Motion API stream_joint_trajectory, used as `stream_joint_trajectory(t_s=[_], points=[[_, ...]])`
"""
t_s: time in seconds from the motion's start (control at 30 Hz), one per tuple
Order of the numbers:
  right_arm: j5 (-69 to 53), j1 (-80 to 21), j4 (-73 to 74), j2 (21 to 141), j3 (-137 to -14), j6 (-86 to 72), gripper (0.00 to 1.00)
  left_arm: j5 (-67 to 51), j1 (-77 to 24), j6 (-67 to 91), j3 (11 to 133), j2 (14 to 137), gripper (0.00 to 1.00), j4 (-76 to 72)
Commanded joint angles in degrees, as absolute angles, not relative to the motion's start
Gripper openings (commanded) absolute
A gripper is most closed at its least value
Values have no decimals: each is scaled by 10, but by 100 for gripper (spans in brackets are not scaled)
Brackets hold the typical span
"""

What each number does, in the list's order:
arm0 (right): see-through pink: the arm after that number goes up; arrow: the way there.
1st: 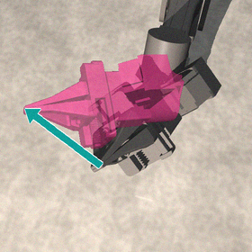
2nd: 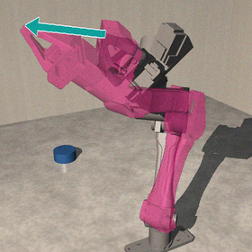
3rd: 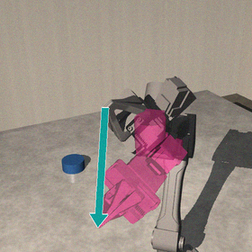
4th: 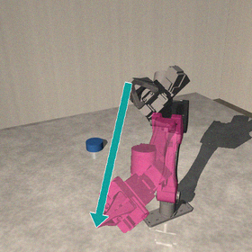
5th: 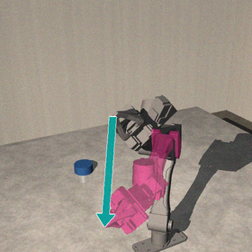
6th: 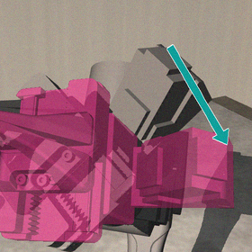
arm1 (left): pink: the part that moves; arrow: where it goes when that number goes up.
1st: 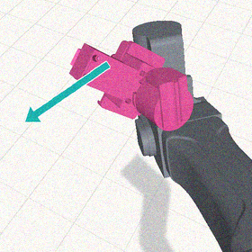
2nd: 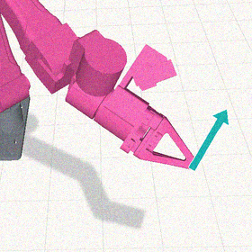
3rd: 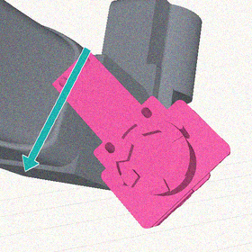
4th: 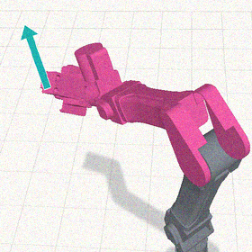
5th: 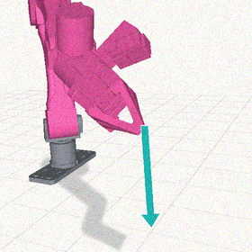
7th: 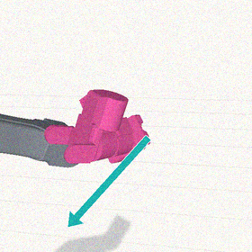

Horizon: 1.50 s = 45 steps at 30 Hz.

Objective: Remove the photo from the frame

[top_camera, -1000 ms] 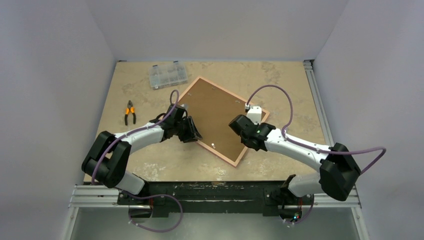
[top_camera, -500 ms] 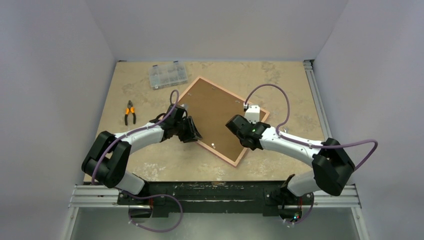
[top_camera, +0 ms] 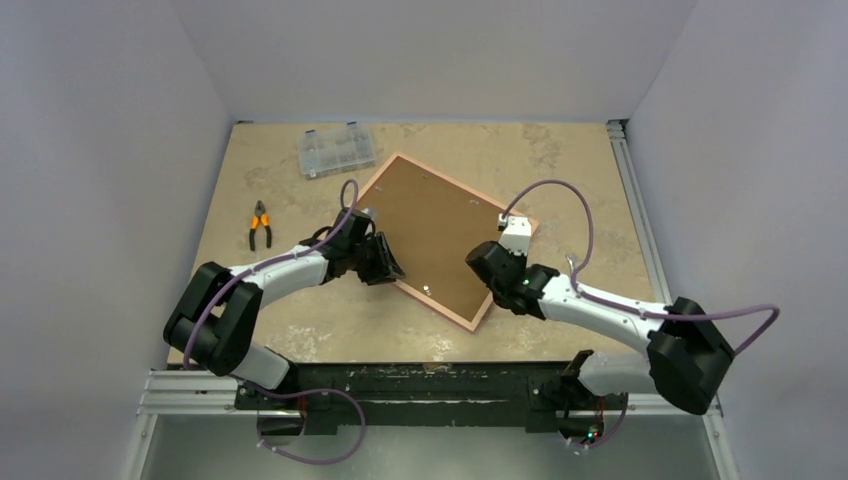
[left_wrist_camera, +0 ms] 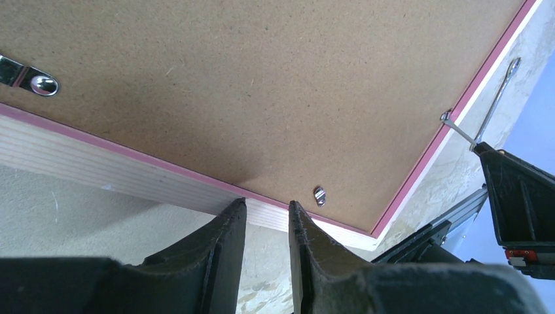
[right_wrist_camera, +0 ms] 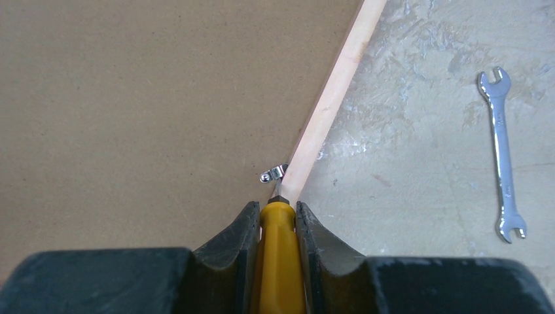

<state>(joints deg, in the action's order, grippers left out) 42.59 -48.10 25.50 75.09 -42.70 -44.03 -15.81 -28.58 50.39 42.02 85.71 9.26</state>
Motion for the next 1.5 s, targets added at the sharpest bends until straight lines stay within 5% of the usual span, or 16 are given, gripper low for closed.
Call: stream_joint_trajectory(t_s=[0.0,0.5,1.2,1.47], points=[[411,-476,95,699,-329,-410,0,-134,-286,490,404,872,30,129],[354,-475,-111,606,-222,-324,0,-131,-286,490,394,869,29,128],[542,-487,49,823,-399,-287,0,-124,-287,492,378,875,29,124],[480,-487,-61,793,-346,-268,0,-129,-286,491,378,880,29,118]])
